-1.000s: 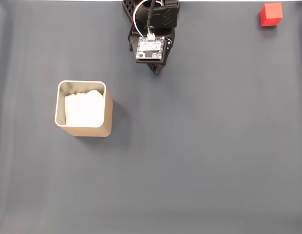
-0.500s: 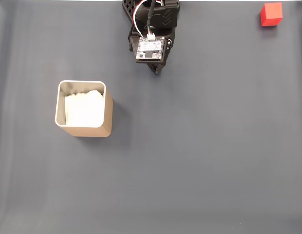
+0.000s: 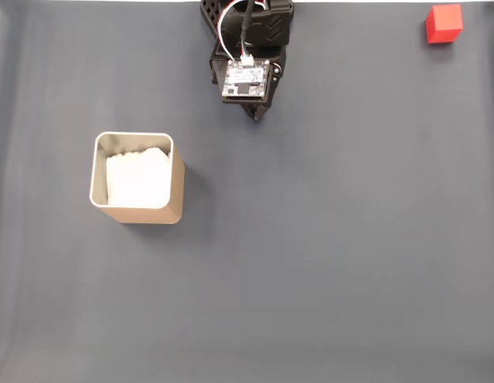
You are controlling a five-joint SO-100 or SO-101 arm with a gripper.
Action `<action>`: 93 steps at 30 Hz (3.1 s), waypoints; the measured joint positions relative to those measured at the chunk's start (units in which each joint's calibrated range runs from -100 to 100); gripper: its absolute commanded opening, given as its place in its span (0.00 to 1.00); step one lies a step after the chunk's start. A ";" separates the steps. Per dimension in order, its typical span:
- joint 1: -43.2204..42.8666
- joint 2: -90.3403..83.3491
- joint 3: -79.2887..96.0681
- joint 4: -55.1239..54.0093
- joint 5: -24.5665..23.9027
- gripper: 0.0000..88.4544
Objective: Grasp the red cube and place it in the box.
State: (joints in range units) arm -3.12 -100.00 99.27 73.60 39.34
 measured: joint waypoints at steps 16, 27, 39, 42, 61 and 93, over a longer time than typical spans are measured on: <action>0.00 0.00 0.00 0.00 0.00 0.01; 0.00 0.00 0.00 0.00 0.00 0.01; 0.08 0.00 0.00 0.81 3.57 0.00; 0.23 0.00 0.00 1.22 6.11 0.00; 2.56 19.08 -12.11 -22.42 5.32 0.00; -23.30 40.04 -58.83 -9.83 5.76 0.00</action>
State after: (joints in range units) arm -26.42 -59.96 40.44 63.77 45.10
